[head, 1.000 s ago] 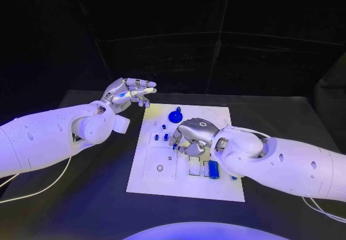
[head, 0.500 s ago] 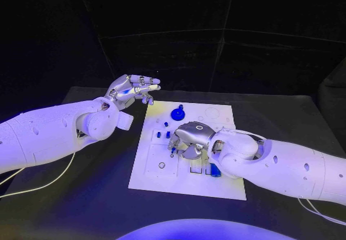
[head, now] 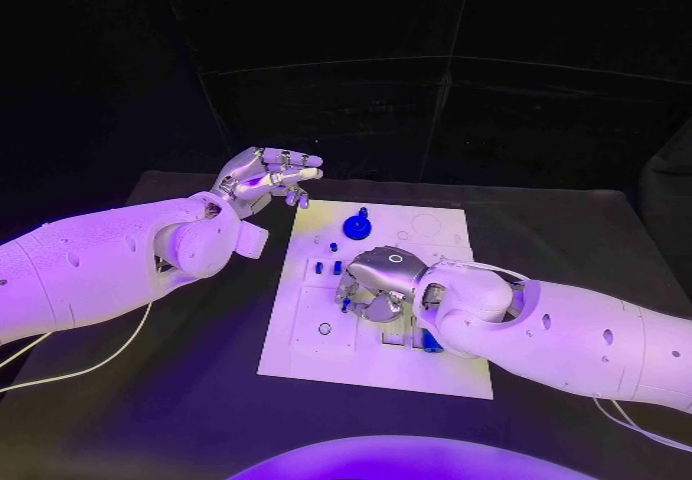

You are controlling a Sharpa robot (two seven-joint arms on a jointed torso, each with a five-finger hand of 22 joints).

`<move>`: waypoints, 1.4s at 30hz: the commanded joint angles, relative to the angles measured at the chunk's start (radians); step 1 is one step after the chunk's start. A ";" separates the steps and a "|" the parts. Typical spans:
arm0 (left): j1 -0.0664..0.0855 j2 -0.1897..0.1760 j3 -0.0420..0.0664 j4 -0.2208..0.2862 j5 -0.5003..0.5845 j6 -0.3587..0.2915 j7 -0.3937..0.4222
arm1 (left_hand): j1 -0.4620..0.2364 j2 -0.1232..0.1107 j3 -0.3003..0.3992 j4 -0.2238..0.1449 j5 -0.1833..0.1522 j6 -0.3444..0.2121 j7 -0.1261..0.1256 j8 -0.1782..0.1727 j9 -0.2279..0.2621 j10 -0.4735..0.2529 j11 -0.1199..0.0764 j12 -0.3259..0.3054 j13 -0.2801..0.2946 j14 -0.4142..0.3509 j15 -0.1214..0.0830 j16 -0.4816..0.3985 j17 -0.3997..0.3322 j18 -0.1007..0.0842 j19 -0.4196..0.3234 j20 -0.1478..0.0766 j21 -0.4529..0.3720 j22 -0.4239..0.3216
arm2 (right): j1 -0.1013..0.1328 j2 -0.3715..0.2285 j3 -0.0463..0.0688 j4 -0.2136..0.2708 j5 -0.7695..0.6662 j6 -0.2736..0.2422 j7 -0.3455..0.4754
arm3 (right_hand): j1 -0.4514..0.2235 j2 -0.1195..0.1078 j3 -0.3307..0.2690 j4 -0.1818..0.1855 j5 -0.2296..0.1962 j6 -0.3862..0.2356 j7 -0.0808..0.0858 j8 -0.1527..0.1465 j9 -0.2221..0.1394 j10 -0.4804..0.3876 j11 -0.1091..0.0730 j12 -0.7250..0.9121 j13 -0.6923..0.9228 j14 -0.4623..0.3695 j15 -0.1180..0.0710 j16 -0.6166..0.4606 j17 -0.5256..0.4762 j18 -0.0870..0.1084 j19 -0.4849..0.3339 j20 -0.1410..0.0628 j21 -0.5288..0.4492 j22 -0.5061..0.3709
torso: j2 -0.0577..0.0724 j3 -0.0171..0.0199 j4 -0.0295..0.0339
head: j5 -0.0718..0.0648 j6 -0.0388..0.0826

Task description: Assemble the parts on the task board

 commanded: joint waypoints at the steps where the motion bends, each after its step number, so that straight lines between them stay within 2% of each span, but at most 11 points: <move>1: 0.002 0.002 0.001 0.001 0.004 0.015 0.002 | 0.009 0.002 0.000 -0.006 0.004 -0.002 0.004 0.005 -0.001 -0.006 -0.001 0.004 -0.001 -0.008 0.001 -0.005 -0.001 0.014 0.001 -0.004 -0.004 -0.001 | -0.002 0.005 -0.001 -0.006 -0.019 0.017 0.009 | -0.002 -0.011 0.006 0.000 0.003 -0.001 0.005 -0.005 0.000 -0.004 0.005 -0.004 0.002 0.021 0.001 0.004 -0.001 -0.012 -0.001 0.006 0.005 -0.001 | 0.000 0.0000 -0.0003 | -0.001 -0.001; 16: 0.002 0.001 0.001 0.001 0.004 0.018 -0.001 | 0.008 0.002 -0.001 -0.006 0.004 -0.003 0.005 0.005 -0.001 -0.007 -0.001 0.004 -0.001 -0.008 0.001 -0.005 -0.002 0.014 0.001 -0.004 -0.004 -0.001 | -0.012 0.018 -0.002 -0.017 -0.076 0.026 -0.005 | -0.005 -0.015 0.005 0.000 0.003 -0.003 0.006 -0.006 -0.001 -0.006 0.007 -0.006 0.001 0.020 0.003 0.003 -0.005 -0.011 -0.005 0.007 0.003 -0.005 | 0.000 0.0006 -0.0007 | 0.000 -0.003; 21: 0.002 0.000 0.001 0.000 0.004 0.018 -0.001 | 0.008 0.002 -0.001 -0.006 0.004 -0.003 0.005 0.005 -0.001 -0.007 -0.001 0.004 -0.001 -0.008 0.001 -0.005 -0.002 0.014 0.001 -0.004 -0.004 -0.001 | -0.013 0.019 -0.003 -0.014 -0.084 0.029 -0.001 | -0.022 -0.028 -0.003 0.006 0.011 -0.015 0.009 -0.009 -0.003 -0.018 0.010 -0.014 -0.001 0.017 0.007 0.001 -0.013 -0.009 -0.015 0.011 0.000 -0.014 | 0.000 0.0004 -0.0006 | 0.000 -0.003; 24: 0.002 0.000 0.001 0.000 0.004 0.018 -0.001 | 0.008 0.002 -0.001 -0.006 0.004 -0.003 0.005 0.005 -0.001 -0.007 -0.001 0.004 -0.001 -0.008 0.001 -0.005 -0.002 0.014 0.001 -0.004 -0.004 -0.001 | -0.013 0.019 -0.003 -0.015 -0.085 0.016 -0.001 | -0.060 -0.058 -0.030 0.023 0.012 -0.064 0.024 -0.012 -0.012 -0.078 0.025 -0.026 -0.009 0.005 0.022 -0.022 -0.054 0.001 -0.053 0.022 -0.025 -0.068 | 0.000 0.0000 -0.0010 | -0.001 -0.002; 26: 0.002 0.000 0.001 0.000 0.004 0.018 -0.002 | 0.008 0.002 -0.001 -0.006 0.004 -0.003 0.005 0.005 -0.001 -0.007 -0.001 0.004 -0.001 -0.008 0.001 -0.005 -0.002 0.014 0.001 -0.004 -0.004 -0.001 | -0.013 0.016 -0.004 -0.016 -0.085 -0.010 -0.003 | -0.076 -0.079 -0.059 0.031 0.000 -0.102 0.025 -0.012 -0.013 -0.131 0.035 -0.024 -0.010 -0.004 0.029 -0.041 -0.087 0.010 -0.081 0.030 -0.047 -0.109 | 0.000 0.0000 -0.0015 | -0.002 -0.001; 29: 0.002 -0.001 0.001 -0.001 0.004 0.019 -0.002 | 0.008 0.002 -0.001 -0.006 0.004 -0.003 0.005 0.005 -0.001 -0.007 -0.001 0.004 -0.001 -0.008 0.001 -0.005 -0.002 0.014 0.001 -0.004 -0.004 -0.001 | -0.013 0.011 -0.004 -0.015 -0.084 -0.056 -0.004 | -0.073 -0.086 -0.093 0.036 0.000 -0.132 0.030 -0.010 -0.011 -0.175 0.043 -0.018 -0.008 -0.012 0.034 -0.061 -0.120 0.018 -0.107 0.037 -0.070 -0.151 | 0.000 0.0003 -0.0016 | -0.004 0.001; 37: 0.002 -0.002 0.001 -0.003 0.004 0.021 -0.003 | 0.008 0.002 -0.001 -0.006 0.004 -0.003 0.005 0.005 -0.001 -0.007 -0.001 0.004 -0.001 -0.008 0.001 -0.005 -0.002 0.014 0.001 -0.004 -0.004 -0.001 | -0.013 -0.030 -0.004 0.021 -0.040 -0.176 0.024 | -0.058 -0.072 -0.114 0.042 0.019 -0.132 0.034 -0.006 -0.009 -0.168 0.043 0.007 -0.004 -0.004 0.034 -0.044 -0.097 0.015 -0.092 0.039 -0.063 -0.134 | -0.001 0.0012 -0.0017 | -0.012 0.009; 41: 0.002 -0.002 0.001 -0.005 0.004 0.022 -0.004 | 0.008 0.002 -0.001 -0.006 0.004 -0.003 0.005 0.005 -0.001 -0.007 -0.001 0.004 -0.001 -0.008 0.001 -0.005 -0.002 0.014 0.001 -0.004 -0.004 -0.001 | -0.012 -0.078 -0.003 0.064 0.002 -0.200 0.029 | -0.054 -0.065 -0.115 0.045 0.028 -0.124 0.033 -0.003 -0.007 -0.154 0.041 0.020 -0.003 0.001 0.032 -0.034 -0.086 0.013 -0.083 0.038 -0.057 -0.123 | -0.002 0.0014 -0.0019 | -0.016 0.013; 42: 0.002 -0.002 0.001 -0.005 0.004 0.022 -0.004 | 0.008 0.002 -0.001 -0.006 0.004 -0.003 0.005 0.005 -0.001 -0.007 -0.001 0.004 -0.001 -0.008 0.001 -0.005 -0.002 0.014 0.001 -0.004 -0.004 -0.001 | -0.010 -0.094 -0.002 0.077 0.015 -0.200 0.026 | -0.054 -0.064 -0.115 0.046 0.030 -0.122 0.033 -0.003 -0.007 -0.152 0.040 0.023 -0.004 0.002 0.032 -0.033 -0.083 0.012 -0.082 0.038 -0.056 -0.121 | -0.002 0.0005 -0.0012 | -0.019 0.015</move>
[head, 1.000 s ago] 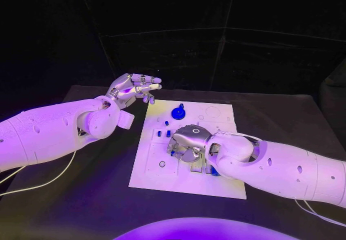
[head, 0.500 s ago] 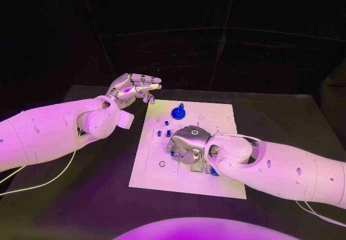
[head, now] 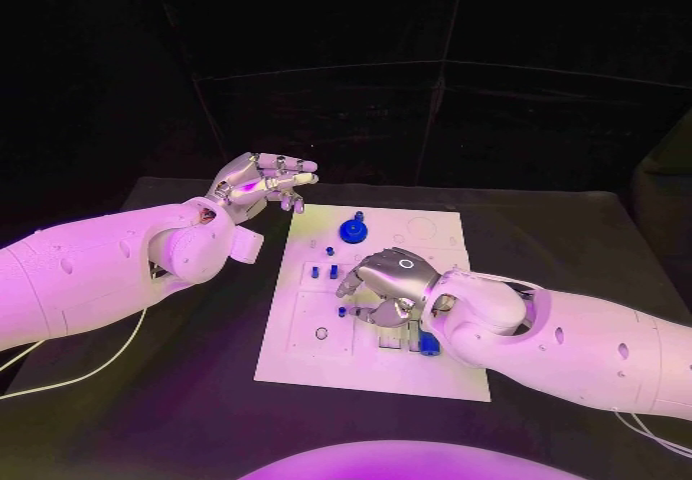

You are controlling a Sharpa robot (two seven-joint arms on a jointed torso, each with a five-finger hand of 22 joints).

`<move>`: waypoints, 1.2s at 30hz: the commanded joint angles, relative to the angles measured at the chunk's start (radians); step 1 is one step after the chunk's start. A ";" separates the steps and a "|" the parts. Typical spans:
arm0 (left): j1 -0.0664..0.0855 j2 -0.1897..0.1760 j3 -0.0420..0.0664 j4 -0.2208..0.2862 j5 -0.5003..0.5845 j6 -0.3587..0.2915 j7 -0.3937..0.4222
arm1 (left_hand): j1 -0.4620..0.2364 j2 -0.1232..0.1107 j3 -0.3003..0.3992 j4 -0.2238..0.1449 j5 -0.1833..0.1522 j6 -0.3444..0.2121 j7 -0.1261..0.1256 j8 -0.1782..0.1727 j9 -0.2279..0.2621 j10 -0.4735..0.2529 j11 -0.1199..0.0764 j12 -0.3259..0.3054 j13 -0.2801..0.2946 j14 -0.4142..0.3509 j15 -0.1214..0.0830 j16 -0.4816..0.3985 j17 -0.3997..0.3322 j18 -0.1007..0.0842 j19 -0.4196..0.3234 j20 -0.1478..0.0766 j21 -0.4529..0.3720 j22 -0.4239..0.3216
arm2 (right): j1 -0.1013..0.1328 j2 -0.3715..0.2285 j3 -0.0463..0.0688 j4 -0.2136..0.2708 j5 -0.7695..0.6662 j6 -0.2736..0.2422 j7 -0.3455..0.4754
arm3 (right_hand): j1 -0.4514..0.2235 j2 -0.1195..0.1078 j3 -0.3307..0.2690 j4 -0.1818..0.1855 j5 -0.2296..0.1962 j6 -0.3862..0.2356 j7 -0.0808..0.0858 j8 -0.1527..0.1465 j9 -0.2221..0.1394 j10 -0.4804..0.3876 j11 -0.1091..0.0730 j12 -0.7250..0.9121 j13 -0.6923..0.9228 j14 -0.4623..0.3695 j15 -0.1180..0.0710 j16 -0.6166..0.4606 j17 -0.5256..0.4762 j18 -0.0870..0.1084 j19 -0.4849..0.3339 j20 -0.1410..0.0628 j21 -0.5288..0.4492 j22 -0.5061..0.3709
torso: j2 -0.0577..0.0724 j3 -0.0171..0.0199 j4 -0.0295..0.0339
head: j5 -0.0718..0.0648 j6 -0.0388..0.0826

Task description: Assemble the parts on the task board

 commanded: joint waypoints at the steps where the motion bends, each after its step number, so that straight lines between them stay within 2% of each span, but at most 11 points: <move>1: 0.001 0.000 0.001 -0.001 0.004 0.014 0.003 | 0.008 0.002 -0.001 -0.007 0.004 -0.003 0.005 0.005 -0.001 -0.008 -0.001 0.005 -0.001 -0.008 0.001 -0.005 -0.002 0.014 0.001 -0.004 -0.005 -0.001 | 0.009 -0.049 0.003 0.040 0.089 -0.064 0.008 | 0.003 0.004 -0.007 0.002 0.006 0.010 -0.003 0.004 0.001 0.010 -0.003 0.007 0.001 0.008 -0.003 0.006 0.005 0.012 0.009 -0.002 0.008 0.006 | -0.001 -0.0011 0.0004 | -0.009 0.007; 4: 0.001 -0.001 0.001 -0.001 0.004 0.015 0.002 | 0.008 0.002 -0.001 -0.007 0.004 -0.003 0.005 0.005 -0.001 -0.008 -0.001 0.005 -0.001 -0.008 0.001 -0.005 -0.002 0.014 0.001 -0.004 -0.005 -0.001 | 0.033 -0.098 0.006 0.060 0.134 -0.024 -0.019 | 0.000 0.002 -0.010 0.004 0.007 0.011 -0.005 0.003 0.001 0.011 -0.004 0.009 0.000 0.008 -0.004 0.008 0.007 0.011 0.010 -0.003 0.009 0.007 | 0.000 -0.0003 -0.0007 | -0.017 0.014; 8: 0.001 -0.001 0.000 -0.001 0.004 0.017 0.002 | 0.008 0.002 -0.001 -0.007 0.004 -0.003 0.005 0.005 -0.001 -0.008 -0.001 0.005 -0.001 -0.008 0.001 -0.005 -0.002 0.014 0.001 -0.004 -0.005 -0.001 | 0.070 -0.151 0.008 0.065 0.131 0.034 -0.050 | -0.009 -0.014 -0.033 0.009 0.012 0.006 -0.010 0.000 0.000 -0.012 -0.005 0.005 -0.003 0.004 -0.004 0.002 -0.009 0.013 0.004 -0.004 0.004 -0.002 | 0.000 -0.0005 -0.0030 | -0.025 0.020; 10: 0.001 -0.001 0.000 -0.002 0.004 0.018 0.002 | 0.008 0.002 -0.001 -0.007 0.004 -0.003 0.005 0.005 -0.001 -0.008 -0.001 0.005 -0.001 -0.008 0.001 -0.005 -0.002 0.014 0.001 -0.004 -0.005 -0.001 | 0.084 -0.175 0.009 0.062 0.110 0.061 -0.064 | -0.009 -0.021 -0.060 0.014 0.016 -0.004 -0.028 -0.002 -0.001 -0.023 -0.012 0.009 -0.002 0.003 -0.008 -0.001 -0.016 0.015 -0.001 -0.007 -0.002 -0.011 | -0.001 -0.0005 -0.0055 | -0.028 0.023; 12: 0.001 0.000 0.000 -0.002 0.004 0.019 0.002 | 0.008 0.002 -0.001 -0.007 0.004 -0.003 0.005 0.005 -0.001 -0.008 -0.001 0.005 -0.001 -0.008 0.001 -0.005 -0.002 0.014 0.001 -0.004 -0.005 -0.001 | 0.093 -0.191 0.010 0.055 0.093 0.085 -0.076 | -0.005 -0.024 -0.083 0.017 0.019 -0.010 -0.031 -0.002 -0.001 -0.032 -0.013 0.013 -0.002 0.002 -0.007 -0.004 -0.023 0.016 -0.005 -0.010 -0.006 -0.017 | 0.000 0.0000 -0.0048 | -0.031 0.026; 18: 0.001 0.002 0.000 -0.003 0.004 0.021 0.002 | 0.008 0.002 -0.001 -0.007 0.004 -0.003 0.005 0.005 -0.001 -0.008 -0.001 0.005 -0.001 -0.008 0.001 -0.005 -0.002 0.014 0.001 -0.004 -0.005 -0.001 | 0.104 -0.208 0.010 0.035 0.059 0.128 -0.097 | 0.008 -0.021 -0.121 0.022 0.024 -0.014 -0.038 -0.001 -0.001 -0.048 -0.009 0.018 -0.002 0.000 -0.005 -0.011 -0.038 0.017 -0.010 -0.010 -0.012 -0.027 | 0.001 0.0001 -0.0013 | -0.037 0.030; 22: 0.001 0.003 0.000 -0.004 0.004 0.022 0.001 | 0.008 0.002 -0.001 -0.007 0.004 -0.003 0.005 0.005 -0.001 -0.008 -0.001 0.005 -0.001 -0.008 0.001 -0.005 -0.002 0.014 0.001 -0.004 -0.005 -0.001 | 0.106 -0.205 0.010 0.025 0.045 0.153 -0.104 | 0.015 -0.017 -0.126 0.022 0.025 -0.014 -0.040 -0.001 -0.001 -0.050 -0.008 0.020 -0.002 0.000 -0.005 -0.012 -0.041 0.017 -0.011 -0.011 -0.013 -0.028 | 0.001 0.0005 -0.0014 | -0.034 0.028; 29: 0.001 0.002 0.000 -0.004 0.004 0.024 0.001 | 0.008 0.002 -0.001 -0.007 0.004 -0.003 0.005 0.005 -0.001 -0.008 -0.001 0.005 -0.001 -0.008 0.001 -0.005 -0.002 0.014 0.001 -0.004 -0.005 -0.001 | 0.106 -0.190 0.010 0.015 0.035 0.192 -0.106 | 0.035 0.003 -0.131 0.022 0.027 -0.009 -0.039 0.001 0.000 -0.031 -0.013 0.038 0.000 0.002 -0.009 -0.008 -0.037 0.016 -0.005 -0.011 -0.011 -0.022 | 0.001 -0.0009 -0.0023 | -0.033 0.024; 36: 0.001 0.001 0.000 -0.003 0.004 0.024 0.001 | 0.008 0.002 -0.001 -0.007 0.004 -0.003 0.005 0.005 -0.001 -0.008 -0.001 0.005 -0.001 -0.008 0.001 -0.005 -0.002 0.014 0.001 -0.004 -0.005 -0.001 | 0.106 -0.171 0.009 0.001 0.034 0.227 -0.105 | 0.047 0.027 -0.111 0.027 0.023 0.013 -0.033 0.005 0.002 0.021 -0.025 0.057 -0.002 0.011 -0.020 0.014 -0.007 0.009 0.019 -0.017 0.007 0.012 | 0.001 -0.0005 -0.0025 | -0.033 0.021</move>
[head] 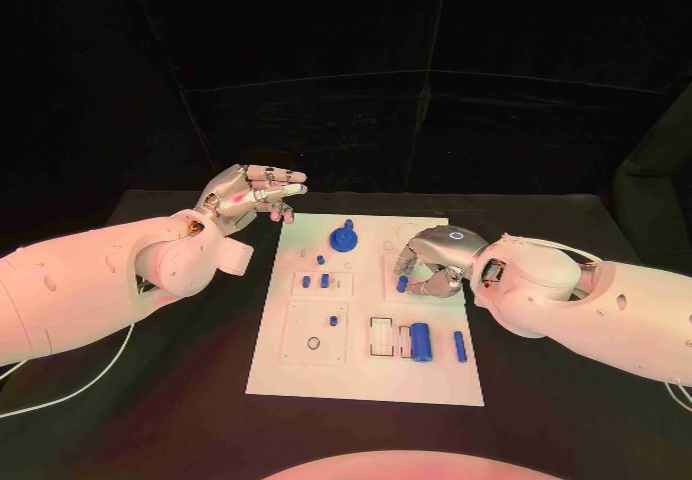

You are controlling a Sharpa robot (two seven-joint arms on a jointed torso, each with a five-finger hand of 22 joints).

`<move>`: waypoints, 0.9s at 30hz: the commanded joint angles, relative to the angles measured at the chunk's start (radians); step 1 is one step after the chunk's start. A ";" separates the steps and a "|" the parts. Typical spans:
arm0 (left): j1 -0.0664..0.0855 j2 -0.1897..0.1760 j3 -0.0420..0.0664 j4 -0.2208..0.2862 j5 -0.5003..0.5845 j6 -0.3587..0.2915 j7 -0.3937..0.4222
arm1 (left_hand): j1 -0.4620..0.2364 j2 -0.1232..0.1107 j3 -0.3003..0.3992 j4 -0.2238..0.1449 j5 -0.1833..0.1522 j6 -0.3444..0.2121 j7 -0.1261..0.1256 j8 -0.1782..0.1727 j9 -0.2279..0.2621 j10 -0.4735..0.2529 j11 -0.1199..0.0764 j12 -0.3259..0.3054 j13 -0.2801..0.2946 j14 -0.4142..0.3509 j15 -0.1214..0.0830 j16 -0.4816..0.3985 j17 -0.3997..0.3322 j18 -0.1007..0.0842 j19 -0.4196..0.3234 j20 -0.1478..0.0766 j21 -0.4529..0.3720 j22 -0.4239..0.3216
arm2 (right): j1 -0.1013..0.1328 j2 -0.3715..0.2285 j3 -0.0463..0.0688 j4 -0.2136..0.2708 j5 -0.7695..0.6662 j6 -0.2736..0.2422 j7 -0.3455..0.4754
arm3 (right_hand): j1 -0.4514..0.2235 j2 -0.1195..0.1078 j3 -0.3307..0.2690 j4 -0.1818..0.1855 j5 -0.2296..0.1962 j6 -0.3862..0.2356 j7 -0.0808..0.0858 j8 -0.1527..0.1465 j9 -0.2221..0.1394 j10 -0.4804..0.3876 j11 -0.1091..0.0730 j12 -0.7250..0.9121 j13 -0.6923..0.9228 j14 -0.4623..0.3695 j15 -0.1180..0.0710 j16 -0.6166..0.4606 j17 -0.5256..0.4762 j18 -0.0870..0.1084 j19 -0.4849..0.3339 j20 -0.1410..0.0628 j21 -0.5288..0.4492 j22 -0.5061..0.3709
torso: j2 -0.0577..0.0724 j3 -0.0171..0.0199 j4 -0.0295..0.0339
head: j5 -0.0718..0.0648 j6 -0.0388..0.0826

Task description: Assemble the parts on the task board

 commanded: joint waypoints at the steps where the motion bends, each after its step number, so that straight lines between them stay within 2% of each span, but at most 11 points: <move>1: 0.001 0.000 0.001 0.001 0.004 0.014 0.004 | 0.009 0.002 -0.001 -0.007 0.004 -0.003 0.005 0.005 -0.001 -0.008 -0.001 0.005 -0.001 -0.008 0.001 -0.005 -0.001 0.014 0.001 -0.004 -0.005 -0.001 | 0.002 0.008 0.000 -0.005 -0.015 0.056 -0.005 | 0.006 0.010 0.014 0.001 0.001 0.012 -0.001 0.005 0.001 0.022 -0.004 0.007 -0.001 0.003 -0.012 0.010 0.011 0.009 0.012 -0.001 0.009 0.013 | 0.000 0.0002 0.0000 | 0.001 -0.003; 8: 0.001 -0.001 0.001 0.001 0.004 0.015 0.003 | 0.009 0.002 -0.001 -0.007 0.004 -0.003 0.005 0.005 -0.001 -0.008 -0.001 0.005 -0.001 -0.008 0.001 -0.005 -0.001 0.014 0.001 -0.004 -0.005 -0.001 | 0.001 0.023 0.000 -0.017 -0.010 0.072 0.000 | 0.006 0.017 0.034 0.007 -0.005 0.034 -0.002 0.008 0.003 0.062 -0.010 0.006 -0.001 0.007 -0.017 0.025 0.029 0.005 0.026 -0.007 0.021 0.034 | 0.000 0.0003 -0.0003 | 0.002 -0.007; 17: 0.001 0.000 0.001 -0.001 0.004 0.018 0.001 | 0.010 0.004 -0.001 -0.008 0.004 -0.001 0.004 0.007 -0.001 -0.006 -0.001 0.007 -0.001 -0.009 0.001 -0.005 -0.003 0.014 0.002 -0.004 -0.006 -0.001 | 0.001 0.032 0.000 -0.026 -0.002 0.057 0.009 | 0.008 0.025 0.062 0.015 -0.015 0.064 -0.005 0.012 0.004 0.095 -0.016 -0.008 0.000 0.010 -0.022 0.039 0.045 0.002 0.036 -0.011 0.032 0.052 | 0.000 0.0003 -0.0009 | 0.002 -0.010; 19: 0.001 0.000 0.001 -0.002 0.004 0.018 0.001 | 0.010 0.004 -0.001 -0.008 0.004 -0.001 0.004 0.007 -0.001 -0.006 -0.001 0.007 -0.001 -0.009 0.001 -0.005 -0.003 0.014 0.002 -0.004 -0.006 -0.001 | 0.001 0.032 0.000 -0.022 0.009 0.025 0.002 | 0.011 0.034 0.073 0.017 -0.026 0.078 -0.007 0.016 0.006 0.108 -0.018 -0.009 0.001 0.011 -0.024 0.045 0.052 0.000 0.043 -0.013 0.038 0.063 | -0.001 0.0003 -0.0008 | 0.002 -0.013; 21: 0.001 0.000 0.001 -0.002 0.004 0.019 0.000 | 0.010 0.004 -0.001 -0.008 0.004 -0.001 0.004 0.007 -0.001 -0.006 -0.001 0.007 -0.001 -0.009 0.001 -0.005 -0.003 0.014 0.002 -0.004 -0.006 -0.001 | 0.001 0.030 0.000 -0.015 0.009 -0.012 -0.008 | 0.031 0.055 0.103 0.013 -0.072 0.091 -0.006 0.018 0.007 0.122 -0.019 -0.012 0.002 0.015 -0.027 0.056 0.068 -0.005 0.058 -0.016 0.051 0.088 | -0.001 0.0002 -0.0008 | 0.001 -0.014; 23: 0.001 0.000 0.001 -0.003 0.004 0.019 -0.001 | 0.010 0.004 -0.001 -0.008 0.004 -0.001 0.004 0.007 -0.001 -0.006 -0.001 0.007 -0.001 -0.009 0.001 -0.005 -0.003 0.014 0.002 -0.004 -0.006 -0.001 | 0.001 0.027 0.000 -0.007 0.009 -0.054 -0.017 | 0.045 0.070 0.128 0.009 -0.096 0.108 -0.007 0.023 0.009 0.139 -0.022 -0.011 0.004 0.016 -0.029 0.062 0.075 -0.009 0.070 -0.018 0.062 0.108 | -0.001 0.0010 -0.0009 | 0.001 -0.014; 27: 0.001 0.000 0.000 -0.006 0.004 0.019 -0.002 | 0.010 0.005 -0.001 -0.008 0.004 -0.001 0.004 0.007 -0.001 -0.006 -0.001 0.007 -0.001 -0.009 0.001 -0.005 -0.003 0.014 0.002 -0.004 -0.006 -0.002 | 0.001 0.018 0.000 0.004 0.021 -0.100 -0.021 | 0.055 0.078 0.159 0.002 -0.107 0.130 -0.008 0.030 0.012 0.161 -0.027 -0.011 0.008 0.015 -0.031 0.066 0.076 -0.014 0.085 -0.021 0.077 0.136 | -0.002 -0.0003 -0.0003 | -0.001 -0.015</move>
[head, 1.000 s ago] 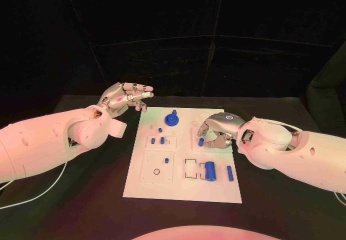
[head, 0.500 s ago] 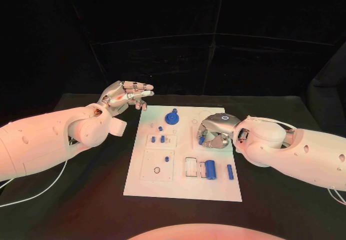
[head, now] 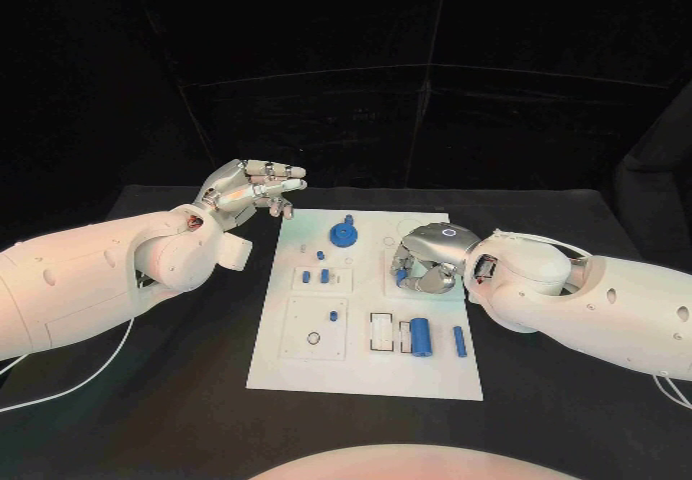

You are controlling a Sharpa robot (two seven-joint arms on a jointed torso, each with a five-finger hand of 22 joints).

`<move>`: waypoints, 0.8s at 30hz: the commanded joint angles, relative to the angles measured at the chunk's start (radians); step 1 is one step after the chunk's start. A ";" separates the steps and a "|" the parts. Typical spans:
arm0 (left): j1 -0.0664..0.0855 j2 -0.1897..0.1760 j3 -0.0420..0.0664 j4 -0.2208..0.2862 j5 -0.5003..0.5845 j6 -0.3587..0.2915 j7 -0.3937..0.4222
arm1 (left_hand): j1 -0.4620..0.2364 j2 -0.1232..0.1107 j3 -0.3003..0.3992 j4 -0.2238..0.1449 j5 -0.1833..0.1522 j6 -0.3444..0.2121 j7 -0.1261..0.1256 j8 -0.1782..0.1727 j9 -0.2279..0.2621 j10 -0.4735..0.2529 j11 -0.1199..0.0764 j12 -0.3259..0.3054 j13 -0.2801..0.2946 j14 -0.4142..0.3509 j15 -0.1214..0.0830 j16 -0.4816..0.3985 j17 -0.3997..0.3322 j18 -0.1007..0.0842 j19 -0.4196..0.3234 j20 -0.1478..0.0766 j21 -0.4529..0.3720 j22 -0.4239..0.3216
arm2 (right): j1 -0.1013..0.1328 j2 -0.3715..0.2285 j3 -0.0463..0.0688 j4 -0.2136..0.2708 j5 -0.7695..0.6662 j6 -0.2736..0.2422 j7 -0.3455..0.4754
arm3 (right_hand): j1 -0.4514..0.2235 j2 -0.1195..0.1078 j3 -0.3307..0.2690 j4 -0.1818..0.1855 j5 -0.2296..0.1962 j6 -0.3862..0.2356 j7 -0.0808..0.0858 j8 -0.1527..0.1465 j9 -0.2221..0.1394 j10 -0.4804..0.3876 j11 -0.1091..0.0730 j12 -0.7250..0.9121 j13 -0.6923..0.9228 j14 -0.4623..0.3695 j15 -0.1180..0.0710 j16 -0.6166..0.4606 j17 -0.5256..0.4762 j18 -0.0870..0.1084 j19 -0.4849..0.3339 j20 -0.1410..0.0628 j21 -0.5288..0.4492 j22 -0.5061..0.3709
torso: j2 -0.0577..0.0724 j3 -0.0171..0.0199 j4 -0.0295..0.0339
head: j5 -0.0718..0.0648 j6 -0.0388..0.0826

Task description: Assemble the parts on the task board

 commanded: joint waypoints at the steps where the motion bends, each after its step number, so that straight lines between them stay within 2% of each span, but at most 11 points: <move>1: 0.001 0.001 0.001 -0.001 0.004 0.013 0.001 | 0.007 0.002 0.002 -0.006 0.004 -0.001 0.004 0.007 -0.001 -0.006 -0.001 0.007 -0.001 -0.009 0.001 -0.005 -0.001 0.014 0.002 -0.004 -0.006 -0.001 | 0.002 -0.007 0.001 0.013 0.025 -0.106 -0.013 | 0.015 0.022 0.020 -0.003 -0.006 0.022 -0.004 0.012 0.009 0.022 -0.006 0.000 0.005 0.014 -0.011 0.004 -0.002 -0.015 0.012 -0.002 0.010 0.014 | -0.001 -0.0012 0.0008 | -0.001 -0.001; 4: 0.001 0.001 0.001 -0.002 0.004 0.012 0.000 | 0.007 0.002 0.002 -0.006 0.004 -0.001 0.004 0.007 -0.001 -0.006 -0.001 0.007 -0.001 -0.009 0.001 -0.005 -0.001 0.014 0.002 -0.004 -0.006 -0.001 | 0.002 -0.018 0.001 0.027 0.050 -0.118 -0.013 | 0.015 0.022 0.029 -0.005 -0.005 0.030 -0.006 0.014 0.010 0.032 -0.008 -0.002 0.007 0.014 -0.013 0.004 -0.004 -0.015 0.013 -0.004 0.013 0.018 | -0.002 -0.0017 0.0008 | -0.001 0.000; 9: 0.001 0.000 0.001 -0.003 0.004 0.012 -0.001 | 0.008 0.002 0.002 -0.006 0.004 -0.001 0.004 0.007 -0.001 -0.006 -0.001 0.007 -0.001 -0.008 0.001 -0.005 -0.002 0.014 0.002 -0.004 -0.006 -0.001 | 0.003 -0.042 0.003 0.068 0.128 -0.119 -0.006 | 0.010 0.008 0.034 -0.010 0.002 0.028 -0.005 0.010 0.009 0.031 -0.007 -0.012 0.007 0.013 -0.014 0.005 -0.004 -0.016 0.013 -0.005 0.015 0.021 | -0.001 -0.0016 -0.0002 | 0.001 0.001; 14: 0.001 0.000 0.001 -0.002 0.004 0.012 -0.001 | 0.008 0.002 0.002 -0.006 0.004 -0.001 0.004 0.007 -0.001 -0.006 -0.001 0.007 -0.001 -0.008 0.001 -0.005 -0.002 0.014 0.002 -0.004 -0.006 -0.001 | 0.004 -0.048 0.019 0.113 0.177 -0.132 0.016 | 0.004 -0.001 0.039 -0.010 0.010 0.021 -0.002 0.002 0.007 0.025 -0.004 -0.024 0.005 0.012 -0.011 0.006 -0.004 -0.016 0.013 -0.004 0.017 0.023 | 0.000 -0.0017 0.0007 | 0.003 0.001; 19: 0.001 0.000 0.001 -0.002 0.004 0.011 -0.001 | 0.008 0.002 0.002 -0.006 0.004 -0.001 0.004 0.007 -0.001 -0.006 -0.001 0.007 -0.001 -0.008 0.001 -0.005 -0.002 0.014 0.002 -0.004 -0.006 -0.001 | 0.004 -0.012 0.025 0.132 0.186 -0.143 0.047 | 0.003 -0.004 0.042 -0.012 0.014 0.017 0.000 -0.002 0.006 0.022 -0.002 -0.031 0.004 0.012 -0.010 0.008 -0.003 -0.016 0.013 -0.003 0.018 0.024 | 0.000 -0.0019 0.0014 | 0.009 0.002; 24: 0.001 0.002 0.001 -0.001 0.004 0.010 0.001 | 0.008 0.002 0.002 -0.006 0.004 -0.001 0.004 0.007 -0.001 -0.006 -0.001 0.007 -0.001 -0.008 0.001 -0.005 -0.002 0.014 0.002 -0.004 -0.006 -0.001 | 0.003 0.071 0.026 0.114 0.156 -0.126 0.074 | 0.003 -0.006 0.044 -0.013 0.016 0.015 0.002 -0.005 0.005 0.020 0.000 -0.034 0.004 0.012 -0.009 0.007 -0.006 -0.016 0.011 -0.002 0.017 0.021 | 0.001 -0.0018 0.0017 | 0.015 -0.001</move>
